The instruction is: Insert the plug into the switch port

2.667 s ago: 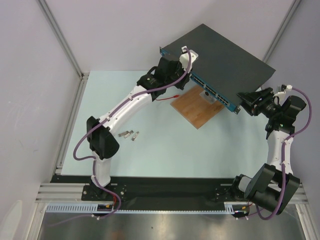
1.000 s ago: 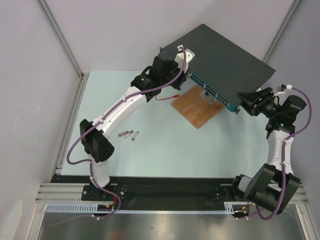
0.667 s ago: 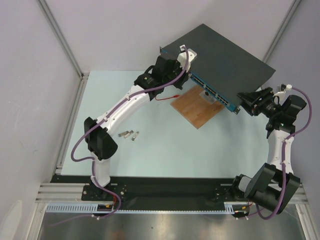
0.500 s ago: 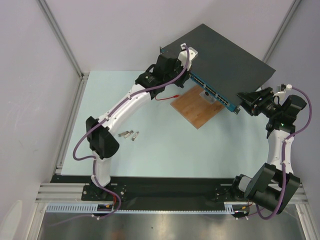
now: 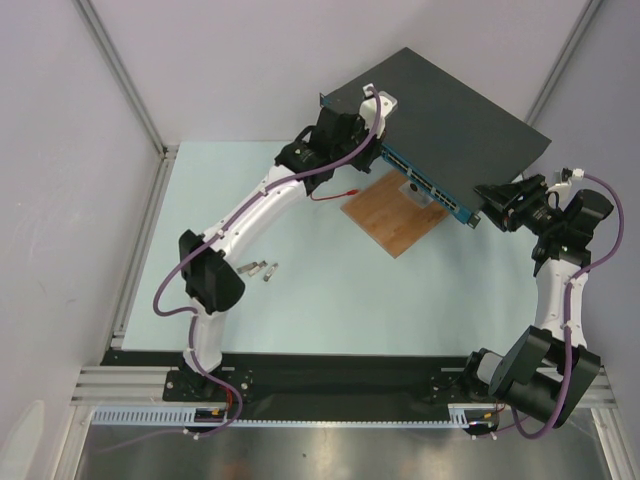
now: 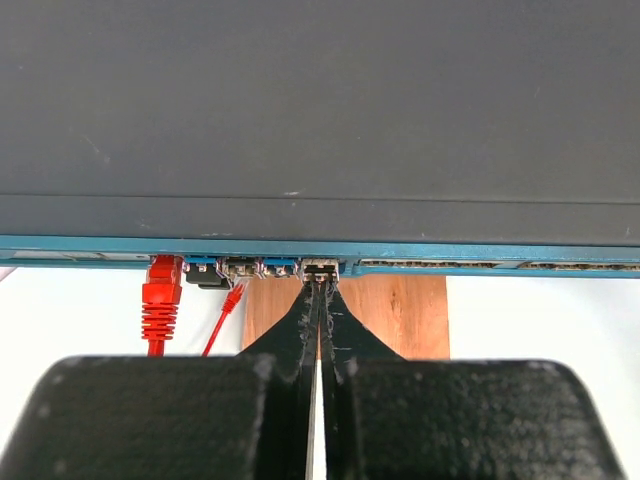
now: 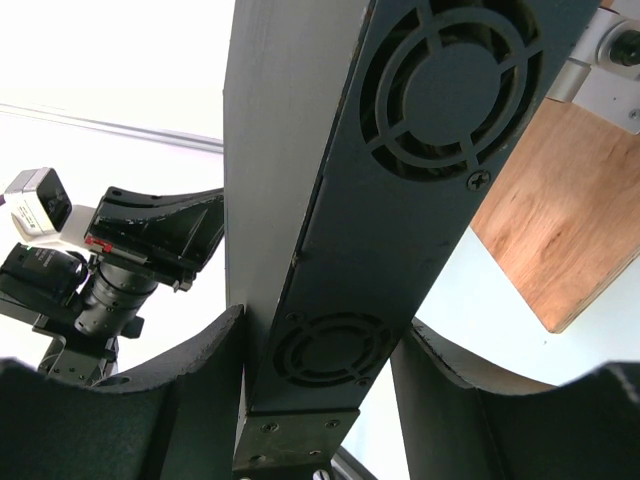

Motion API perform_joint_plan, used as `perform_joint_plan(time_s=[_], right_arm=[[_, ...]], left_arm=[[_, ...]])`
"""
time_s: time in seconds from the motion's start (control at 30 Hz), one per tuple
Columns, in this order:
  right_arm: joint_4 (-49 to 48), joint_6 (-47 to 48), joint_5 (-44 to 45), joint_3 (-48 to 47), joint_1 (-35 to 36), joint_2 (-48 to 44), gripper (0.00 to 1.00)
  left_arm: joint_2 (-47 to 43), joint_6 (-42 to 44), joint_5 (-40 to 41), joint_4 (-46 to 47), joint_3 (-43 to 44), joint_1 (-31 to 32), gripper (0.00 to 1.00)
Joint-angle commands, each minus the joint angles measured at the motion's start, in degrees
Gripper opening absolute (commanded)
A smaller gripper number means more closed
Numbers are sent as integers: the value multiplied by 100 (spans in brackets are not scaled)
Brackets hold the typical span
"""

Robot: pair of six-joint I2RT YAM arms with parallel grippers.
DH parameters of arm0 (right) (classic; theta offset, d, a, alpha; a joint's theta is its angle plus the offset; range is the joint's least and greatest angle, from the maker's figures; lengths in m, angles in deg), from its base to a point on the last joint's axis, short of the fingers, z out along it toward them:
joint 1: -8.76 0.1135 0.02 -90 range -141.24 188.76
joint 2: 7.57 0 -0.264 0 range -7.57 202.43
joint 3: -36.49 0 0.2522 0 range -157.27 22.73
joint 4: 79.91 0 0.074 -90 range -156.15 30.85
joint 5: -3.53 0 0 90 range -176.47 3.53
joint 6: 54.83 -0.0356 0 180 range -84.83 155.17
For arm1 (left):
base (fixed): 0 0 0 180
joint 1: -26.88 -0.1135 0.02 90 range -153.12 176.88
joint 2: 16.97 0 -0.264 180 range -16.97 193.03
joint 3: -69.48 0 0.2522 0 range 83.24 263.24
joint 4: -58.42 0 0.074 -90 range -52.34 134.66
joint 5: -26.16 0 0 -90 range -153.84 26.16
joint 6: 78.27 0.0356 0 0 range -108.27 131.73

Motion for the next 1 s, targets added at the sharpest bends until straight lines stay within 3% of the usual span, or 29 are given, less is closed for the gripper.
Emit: perform_joint_plan(time_s=[0.0,0.7,0.83,0.97], right_arm=[[-71,877,-42,-155,171,78,0],[78,1010,11,-278,153,210,0],[79,1027,2,-322,144,228,0],[61,1010,-33,-480,22,342,0]], left_arm=[[144,-183,-45,370,319,-36,0],[434,-1001,165,1583,495,253,1],[434,-984,113,1540,539,306,8],[-30,-895,-342,1118,163,175,25]])
